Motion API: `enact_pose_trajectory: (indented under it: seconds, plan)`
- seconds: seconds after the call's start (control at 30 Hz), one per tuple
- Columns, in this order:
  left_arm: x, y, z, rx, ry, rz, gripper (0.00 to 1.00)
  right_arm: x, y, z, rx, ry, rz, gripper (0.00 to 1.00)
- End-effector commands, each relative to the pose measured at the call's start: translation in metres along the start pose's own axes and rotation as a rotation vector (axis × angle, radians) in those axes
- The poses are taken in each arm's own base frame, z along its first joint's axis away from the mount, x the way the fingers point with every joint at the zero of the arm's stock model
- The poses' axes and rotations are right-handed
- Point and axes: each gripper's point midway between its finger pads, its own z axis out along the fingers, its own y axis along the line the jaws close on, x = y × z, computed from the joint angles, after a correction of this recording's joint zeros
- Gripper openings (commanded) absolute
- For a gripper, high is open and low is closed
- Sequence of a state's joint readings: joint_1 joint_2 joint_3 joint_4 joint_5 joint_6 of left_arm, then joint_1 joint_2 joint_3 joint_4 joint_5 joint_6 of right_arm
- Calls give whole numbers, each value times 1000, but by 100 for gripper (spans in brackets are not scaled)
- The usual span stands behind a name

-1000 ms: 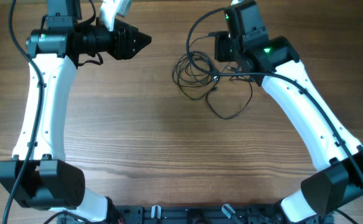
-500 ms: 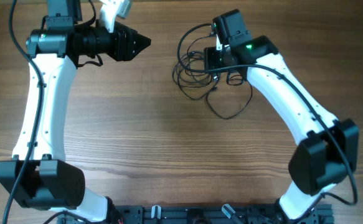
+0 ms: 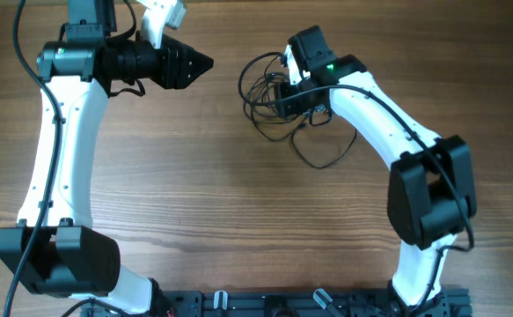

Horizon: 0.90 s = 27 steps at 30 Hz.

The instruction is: Untangle cables

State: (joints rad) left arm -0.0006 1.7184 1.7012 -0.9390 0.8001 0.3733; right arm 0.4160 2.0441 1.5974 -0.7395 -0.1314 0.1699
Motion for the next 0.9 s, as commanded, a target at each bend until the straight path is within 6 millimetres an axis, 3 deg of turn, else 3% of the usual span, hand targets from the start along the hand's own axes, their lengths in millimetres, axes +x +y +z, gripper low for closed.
enact_pose_trajectory:
  seconds: [0.0,0.5,0.87]
  plan:
    - [-3,2,-6,-39,0,17,58,6,3,23,-40,29,-65,63]
    - [-1,2,-6,-37,7,10,59,-23,14,56,-116,-92,-99,63]
    - [0,1,-6,-35,12,5,59,-23,12,79,-122,-94,-57,62]
